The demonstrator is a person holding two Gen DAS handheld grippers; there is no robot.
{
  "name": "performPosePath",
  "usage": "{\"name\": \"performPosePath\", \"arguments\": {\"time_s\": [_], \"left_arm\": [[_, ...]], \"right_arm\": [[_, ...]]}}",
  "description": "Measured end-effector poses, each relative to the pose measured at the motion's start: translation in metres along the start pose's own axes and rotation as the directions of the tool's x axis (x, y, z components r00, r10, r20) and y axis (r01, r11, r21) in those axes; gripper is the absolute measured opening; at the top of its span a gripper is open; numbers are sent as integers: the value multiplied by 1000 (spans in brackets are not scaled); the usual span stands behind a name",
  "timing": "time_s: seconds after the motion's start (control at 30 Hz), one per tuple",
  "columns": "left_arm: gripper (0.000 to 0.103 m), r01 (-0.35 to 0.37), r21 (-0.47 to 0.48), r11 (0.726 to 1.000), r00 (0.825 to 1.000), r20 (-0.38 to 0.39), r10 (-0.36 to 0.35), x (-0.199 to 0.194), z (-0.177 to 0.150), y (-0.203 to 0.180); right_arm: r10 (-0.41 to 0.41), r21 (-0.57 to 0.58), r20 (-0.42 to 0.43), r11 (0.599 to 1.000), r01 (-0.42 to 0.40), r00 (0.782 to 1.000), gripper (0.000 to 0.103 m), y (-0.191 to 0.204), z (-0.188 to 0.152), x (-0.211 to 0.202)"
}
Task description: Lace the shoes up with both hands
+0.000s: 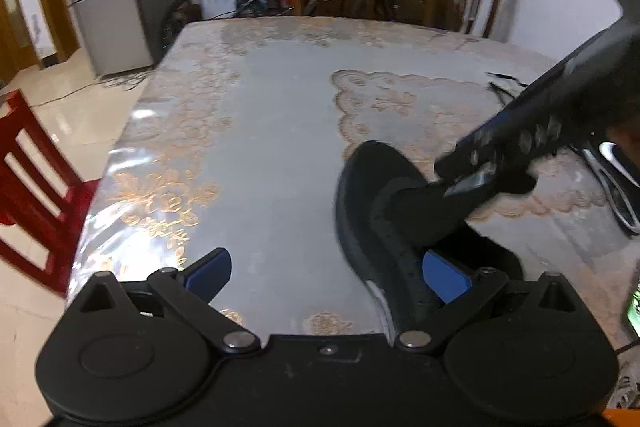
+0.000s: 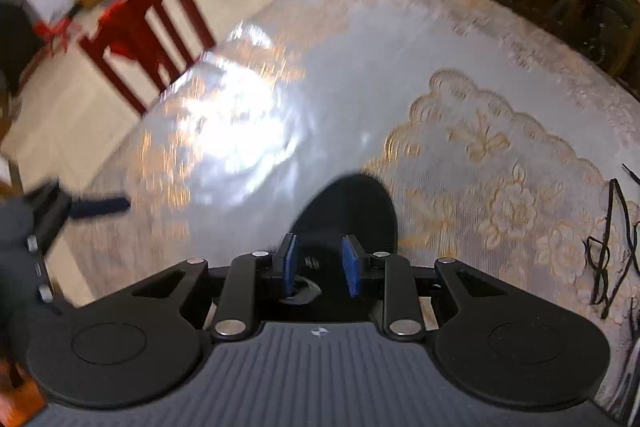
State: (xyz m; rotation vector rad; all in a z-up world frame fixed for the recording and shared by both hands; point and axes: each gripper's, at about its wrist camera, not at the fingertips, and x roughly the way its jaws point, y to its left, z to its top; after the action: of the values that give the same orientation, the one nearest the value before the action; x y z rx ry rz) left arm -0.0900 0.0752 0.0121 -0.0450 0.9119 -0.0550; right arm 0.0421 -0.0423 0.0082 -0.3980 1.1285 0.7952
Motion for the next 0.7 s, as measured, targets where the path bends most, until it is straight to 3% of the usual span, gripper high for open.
{"name": "performPosePath", "arguments": {"time_s": [0.1,0.27,0.37,0.47,0.7], "left_arm": [[103,35,19,999,999,-3,-35,5,-3,-6],[102,20,25,999,999,-44,-19,21,-11,-12],[103,-11,3,1000,998,-61,12,27,-14,-8],[103,-30,-45,999,997,-67,27,27,-16,-1],[103,-40,-124,991,997,-70,32,24,-18,4]], "right_arm": [[-40,-70,-37,997,37,999,28,2,-7,-1],[12,-25,126,1000,-9,992,28,3,8,-23],[70,-44,50,997,-68,996,24,13,9,-6],[64,-117,-59,991,-70,996,14,24,-3,9],[44,-264,-202,960,-98,978,13,32,-16,28]]}}
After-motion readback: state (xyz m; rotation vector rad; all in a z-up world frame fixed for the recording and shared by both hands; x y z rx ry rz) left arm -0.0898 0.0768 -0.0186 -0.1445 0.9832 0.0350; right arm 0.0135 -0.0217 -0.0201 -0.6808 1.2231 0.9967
